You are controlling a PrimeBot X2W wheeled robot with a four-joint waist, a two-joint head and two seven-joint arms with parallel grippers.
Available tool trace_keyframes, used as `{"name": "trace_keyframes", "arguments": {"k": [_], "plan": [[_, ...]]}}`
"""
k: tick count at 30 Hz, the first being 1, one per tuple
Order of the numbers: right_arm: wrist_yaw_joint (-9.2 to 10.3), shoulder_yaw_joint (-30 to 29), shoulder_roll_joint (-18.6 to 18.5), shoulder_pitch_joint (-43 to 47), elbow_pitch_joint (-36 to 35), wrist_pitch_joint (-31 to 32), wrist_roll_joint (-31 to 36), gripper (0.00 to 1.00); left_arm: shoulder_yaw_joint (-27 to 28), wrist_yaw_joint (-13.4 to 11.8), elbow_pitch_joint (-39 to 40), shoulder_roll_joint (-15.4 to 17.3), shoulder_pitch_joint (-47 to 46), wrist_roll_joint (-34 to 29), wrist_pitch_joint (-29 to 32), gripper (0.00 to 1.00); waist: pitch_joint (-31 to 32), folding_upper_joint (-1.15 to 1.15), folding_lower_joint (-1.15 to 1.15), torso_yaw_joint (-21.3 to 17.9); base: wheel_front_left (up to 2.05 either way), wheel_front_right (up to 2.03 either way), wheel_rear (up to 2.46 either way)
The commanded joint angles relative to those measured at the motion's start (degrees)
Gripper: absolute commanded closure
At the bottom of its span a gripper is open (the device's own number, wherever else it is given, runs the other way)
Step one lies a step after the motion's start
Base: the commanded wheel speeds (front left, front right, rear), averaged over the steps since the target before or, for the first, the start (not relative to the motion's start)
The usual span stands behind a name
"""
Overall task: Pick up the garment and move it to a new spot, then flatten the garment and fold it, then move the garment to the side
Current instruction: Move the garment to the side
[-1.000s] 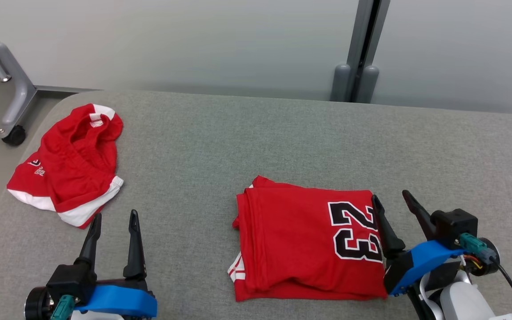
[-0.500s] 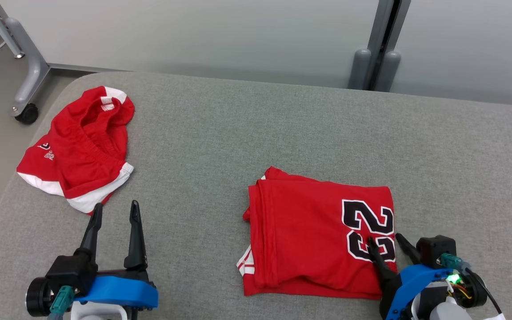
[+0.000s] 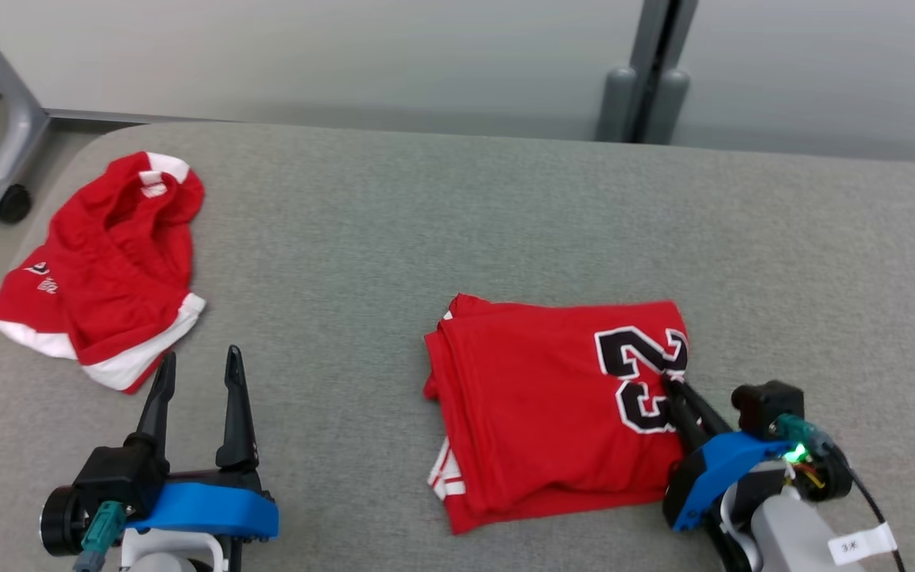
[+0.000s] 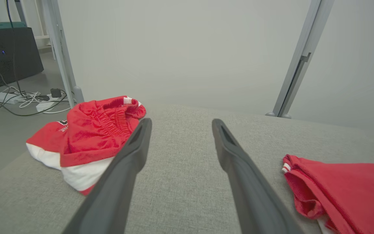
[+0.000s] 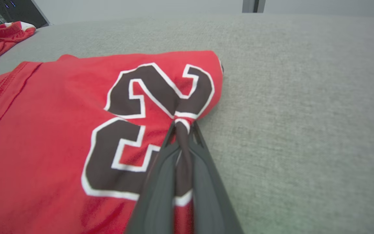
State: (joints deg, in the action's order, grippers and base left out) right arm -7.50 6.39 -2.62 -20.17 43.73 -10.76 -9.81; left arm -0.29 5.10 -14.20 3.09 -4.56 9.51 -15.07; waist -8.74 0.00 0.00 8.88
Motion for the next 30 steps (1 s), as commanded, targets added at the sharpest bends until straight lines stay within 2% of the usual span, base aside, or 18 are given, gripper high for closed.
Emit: {"name": "trace_keyframes", "arguments": {"k": [1,11,18,26,30], "plan": [[0.01,-1.42,-0.56,-1.68,0.03,-0.73,1.35,1.00,0.35,0.37,0.45,-0.14,-1.10,0.12,-0.13,0.00,-0.32,0.00,0.00,-0.81,0.00,0.00,0.00],[0.01,-9.17,-4.89,-5.17,-5.07,-1.48,5.24,1.00,-0.36,0.87,2.85,-0.14,-4.28,0.24,-0.14,0.00,-5.71,0.00,0.00,-8.97,0.00,0.00,0.00],[0.00,-13.97,-5.68,-3.06,-11.28,-1.29,5.68,1.00,0.21,1.27,4.36,0.24,-7.34,-0.59,-0.14,0.00,-9.49,0.00,0.00,-13.23,0.00,0.00,0.00],[0.01,-12.71,-7.12,-7.93,-16.81,0.96,6.48,1.00,0.11,1.60,5.54,0.34,-9.32,-1.02,-0.13,0.00,-11.64,0.00,0.00,-13.57,0.00,0.00,0.00],[0.01,-11.60,-10.40,-12.24,-18.94,3.68,7.43,1.00,-0.05,1.86,6.66,0.80,-10.51,-0.95,-0.13,0.00,-14.35,0.00,0.00,-12.98,0.00,0.00,0.00]]}}
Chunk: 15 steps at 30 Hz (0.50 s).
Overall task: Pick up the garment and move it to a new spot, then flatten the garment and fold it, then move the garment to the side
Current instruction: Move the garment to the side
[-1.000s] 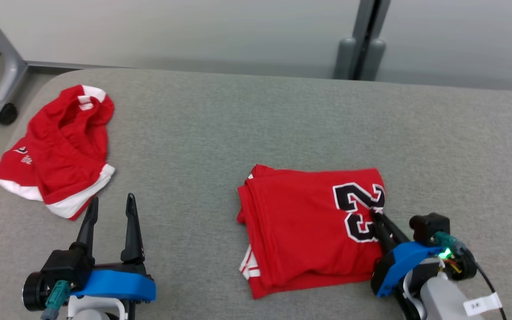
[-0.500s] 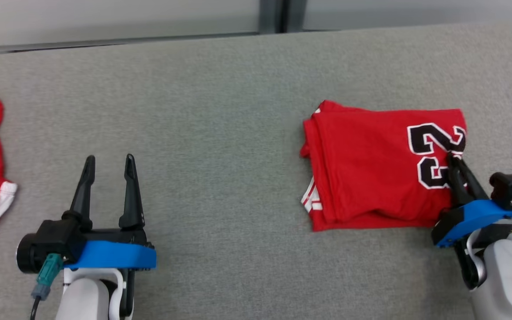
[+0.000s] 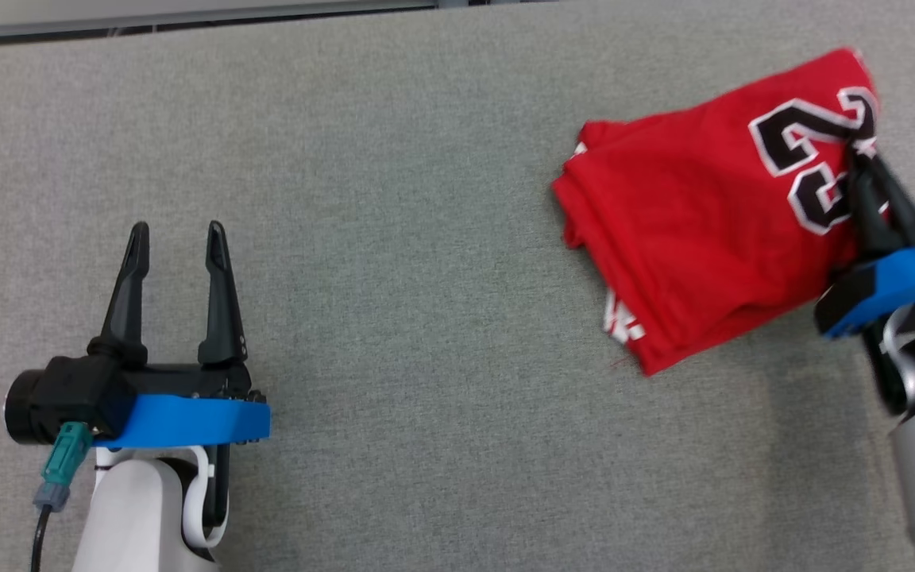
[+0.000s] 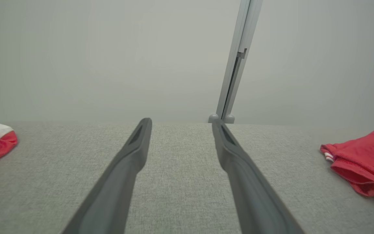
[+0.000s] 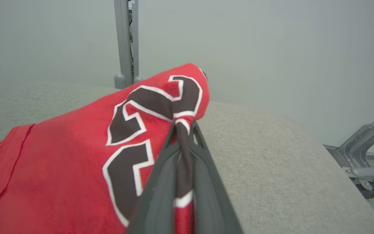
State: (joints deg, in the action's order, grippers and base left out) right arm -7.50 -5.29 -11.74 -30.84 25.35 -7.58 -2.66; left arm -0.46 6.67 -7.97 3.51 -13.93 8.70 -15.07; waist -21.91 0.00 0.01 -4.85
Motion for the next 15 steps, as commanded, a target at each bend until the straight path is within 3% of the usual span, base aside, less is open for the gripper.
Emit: {"name": "trace_keyframes", "arguments": {"k": [1,9,11,15], "plan": [[0.01,0.28,-2.26,-2.69,-0.86,1.13,0.38,1.00,0.06,0.33,0.60,0.48,-1.56,-0.15,-0.13,0.00,-1.73,0.00,-0.01,0.94,0.00,0.00,0.00],[0.01,-2.30,-13.00,-9.50,-1.33,6.97,0.85,1.00,-0.77,0.54,2.08,1.19,-4.29,0.25,-0.14,0.00,-6.57,0.00,-0.01,2.32,0.00,0.00,0.00],[0.01,-3.52,-17.44,-11.73,0.50,8.00,0.75,1.00,-1.04,0.64,2.28,1.28,-5.16,0.26,-0.13,0.00,-7.89,0.00,-0.01,2.86,0.00,0.00,0.00],[0.01,-4.98,-21.27,-14.51,3.54,8.42,0.72,1.00,-1.29,0.74,2.44,1.35,-6.07,0.40,-0.13,0.00,-9.06,0.00,-0.01,3.50,0.00,0.00,0.00]]}}
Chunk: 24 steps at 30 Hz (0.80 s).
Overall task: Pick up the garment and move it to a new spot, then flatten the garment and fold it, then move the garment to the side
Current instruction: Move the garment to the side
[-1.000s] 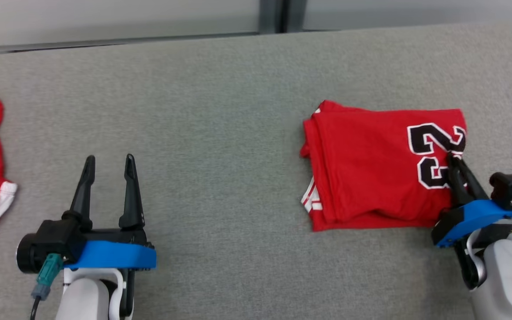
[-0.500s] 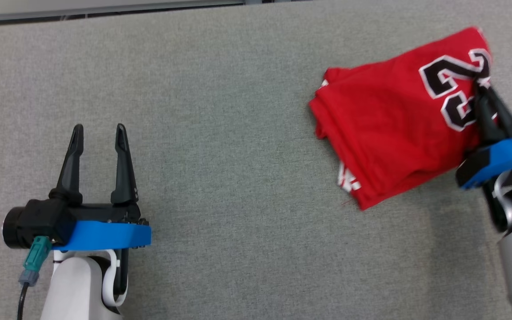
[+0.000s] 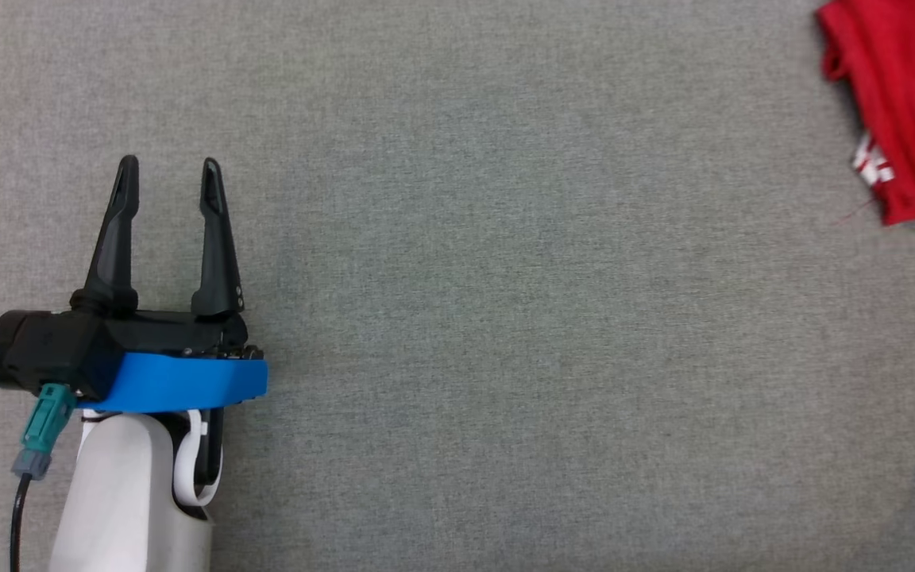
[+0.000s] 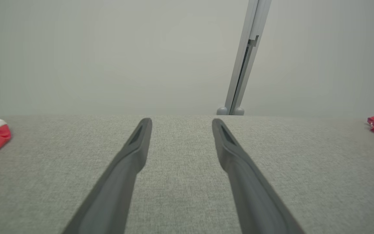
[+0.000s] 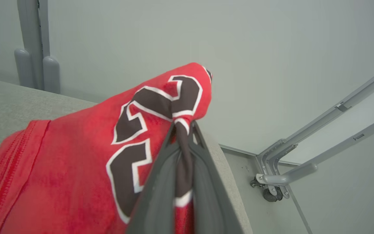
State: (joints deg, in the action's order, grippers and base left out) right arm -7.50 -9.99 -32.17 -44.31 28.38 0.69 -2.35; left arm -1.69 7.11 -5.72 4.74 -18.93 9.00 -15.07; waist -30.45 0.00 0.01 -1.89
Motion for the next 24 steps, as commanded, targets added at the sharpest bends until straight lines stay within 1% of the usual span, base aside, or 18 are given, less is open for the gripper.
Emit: {"name": "trace_keyframes", "arguments": {"k": [1,5,9,10,11,15,19,24], "plan": [[0.01,-0.28,-0.84,-1.04,0.50,0.16,0.41,1.00,-0.06,0.30,0.19,0.12,-1.07,0.09,-0.13,0.00,-0.51,0.00,-0.01,0.53,0.00,0.00,0.00],[0.01,-2.13,-1.78,-3.03,0.90,1.08,2.32,1.00,0.09,0.36,0.22,0.13,-1.63,0.11,-0.13,0.00,-1.11,0.00,-0.01,0.68,0.00,0.00,0.00],[0.01,-2.68,-1.26,-3.69,1.48,1.80,3.18,1.00,0.32,0.39,0.13,0.16,-1.44,0.12,-0.13,0.00,-1.25,0.00,-0.01,0.63,0.00,0.00,0.00],[0.01,-2.75,-1.08,-3.89,1.39,1.86,3.44,0.63,0.34,0.40,0.06,0.14,-1.42,0.13,-0.13,0.00,-1.26,0.00,-0.01,0.63,0.00,0.00,0.00],[0.01,-2.91,-0.90,-4.05,1.37,1.77,3.72,0.00,0.36,0.41,-0.02,0.13,-1.39,0.13,-0.13,0.00,-1.26,0.00,-0.01,0.62,0.00,0.00,0.00],[0.01,-3.67,0.16,-3.39,1.32,1.68,4.65,0.00,0.56,0.43,-0.39,0.10,-1.16,0.15,-0.14,0.00,-0.71,0.00,-0.01,0.56,0.00,0.00,0.00],[0.01,-4.63,1.26,-1.88,0.76,0.07,5.75,0.00,1.34,0.39,-0.64,-0.08,-0.17,0.36,-0.13,0.00,0.97,0.00,-0.01,0.60,0.00,0.00,0.00],[0.01,-3.59,2.87,-0.08,-0.33,-3.27,4.20,0.00,2.29,0.32,-1.36,-0.35,1.81,0.40,-0.13,0.00,4.41,0.00,-0.01,0.61,0.00,0.00,0.00]]}}
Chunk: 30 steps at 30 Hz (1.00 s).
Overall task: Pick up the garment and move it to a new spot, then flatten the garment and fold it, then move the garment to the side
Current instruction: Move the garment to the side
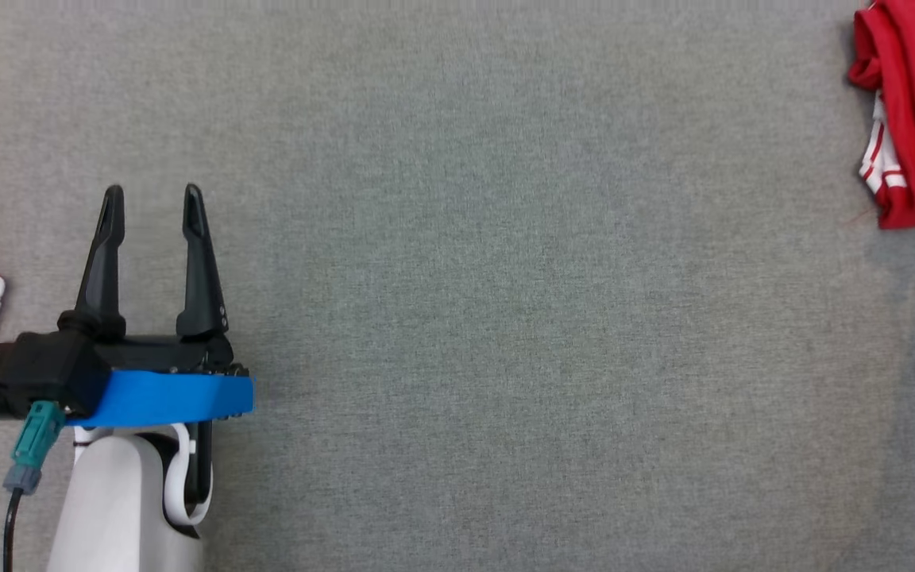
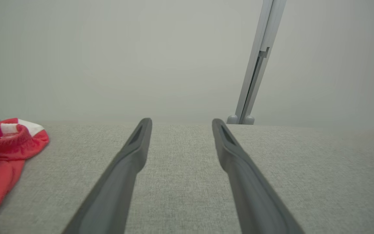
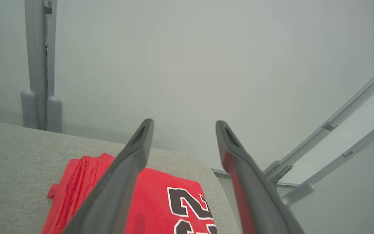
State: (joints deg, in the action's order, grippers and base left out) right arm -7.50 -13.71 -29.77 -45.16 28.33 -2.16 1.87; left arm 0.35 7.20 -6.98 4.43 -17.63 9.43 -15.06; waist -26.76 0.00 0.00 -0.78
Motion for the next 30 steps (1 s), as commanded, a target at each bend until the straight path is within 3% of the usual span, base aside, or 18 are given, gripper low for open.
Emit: {"name": "trace_keyframes", "arguments": {"k": [1,11,20,30], "plan": [[0.01,0.46,1.20,1.01,-0.61,-1.05,-0.27,0.00,0.43,0.17,-0.19,-0.09,0.99,0.01,-0.15,0.00,1.46,0.00,0.00,-0.45,0.00,0.00,0.00],[0.00,7.16,13.01,4.14,-2.87,-7.64,-1.90,0.00,2.19,-0.83,-1.53,-0.69,6.44,0.11,-0.15,0.00,9.65,0.00,0.00,0.78,0.00,0.00,0.00],[0.00,11.40,22.16,12.76,-2.33,-10.97,-4.40,0.00,1.58,-1.19,-3.31,-1.16,10.63,-0.06,-0.15,0.00,16.41,0.00,0.00,3.22,0.00,0.00,0.00],[0.00,11.60,25.88,26.06,-7.07,-10.88,-6.02,0.00,0.07,-1.56,-5.13,-1.37,13.52,-0.46,-0.14,0.00,21.68,0.00,0.00,4.24,0.00,0.00,0.00]]}}
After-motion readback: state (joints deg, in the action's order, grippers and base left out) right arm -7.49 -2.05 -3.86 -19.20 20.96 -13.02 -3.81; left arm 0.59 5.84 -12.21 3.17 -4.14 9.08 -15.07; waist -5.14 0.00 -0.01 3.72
